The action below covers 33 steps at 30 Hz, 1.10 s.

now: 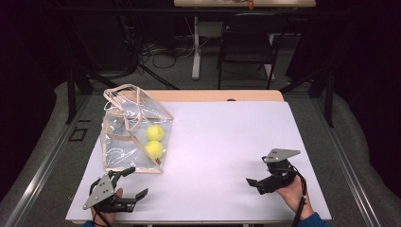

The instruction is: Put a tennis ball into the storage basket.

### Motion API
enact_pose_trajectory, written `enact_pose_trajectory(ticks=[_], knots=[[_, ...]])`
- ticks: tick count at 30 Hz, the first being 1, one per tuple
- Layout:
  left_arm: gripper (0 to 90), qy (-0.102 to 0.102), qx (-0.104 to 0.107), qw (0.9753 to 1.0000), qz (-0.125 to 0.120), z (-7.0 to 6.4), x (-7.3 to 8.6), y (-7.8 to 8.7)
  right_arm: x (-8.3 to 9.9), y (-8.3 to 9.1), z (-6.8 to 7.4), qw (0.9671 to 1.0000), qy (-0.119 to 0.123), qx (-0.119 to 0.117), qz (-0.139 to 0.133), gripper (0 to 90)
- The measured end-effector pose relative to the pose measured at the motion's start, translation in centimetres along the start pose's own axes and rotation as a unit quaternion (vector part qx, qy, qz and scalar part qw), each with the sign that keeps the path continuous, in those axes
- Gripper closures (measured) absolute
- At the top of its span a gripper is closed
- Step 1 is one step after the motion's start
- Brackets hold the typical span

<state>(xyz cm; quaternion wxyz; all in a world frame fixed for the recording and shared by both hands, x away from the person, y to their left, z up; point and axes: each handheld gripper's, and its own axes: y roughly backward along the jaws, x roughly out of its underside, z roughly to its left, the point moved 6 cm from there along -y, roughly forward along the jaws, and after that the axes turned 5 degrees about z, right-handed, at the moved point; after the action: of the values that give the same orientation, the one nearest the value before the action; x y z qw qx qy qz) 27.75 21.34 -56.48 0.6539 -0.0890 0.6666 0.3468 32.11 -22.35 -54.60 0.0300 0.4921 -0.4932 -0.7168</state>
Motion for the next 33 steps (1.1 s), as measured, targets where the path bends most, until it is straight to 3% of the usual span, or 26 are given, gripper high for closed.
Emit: enact_pose_trajectory(ticks=[8,17,33], knots=[[15.8,-0.001,0.0,1.0,0.003,0.0,0.0,-0.1,1.9,0.5,-0.5,0.9996,-0.017,0.007,-0.019,0.0],[15.8,-0.002,-0.001,1.0,0.004,0.0,0.0,-0.1,3.4,0.4,-0.5,0.9997,-0.017,0.016,-0.011,0.0],[15.8,-0.001,-0.003,1.0,0.007,0.0,0.1,-0.2,7.0,0.0,-1.3,0.9983,-0.045,0.03,-0.023,0.0]])
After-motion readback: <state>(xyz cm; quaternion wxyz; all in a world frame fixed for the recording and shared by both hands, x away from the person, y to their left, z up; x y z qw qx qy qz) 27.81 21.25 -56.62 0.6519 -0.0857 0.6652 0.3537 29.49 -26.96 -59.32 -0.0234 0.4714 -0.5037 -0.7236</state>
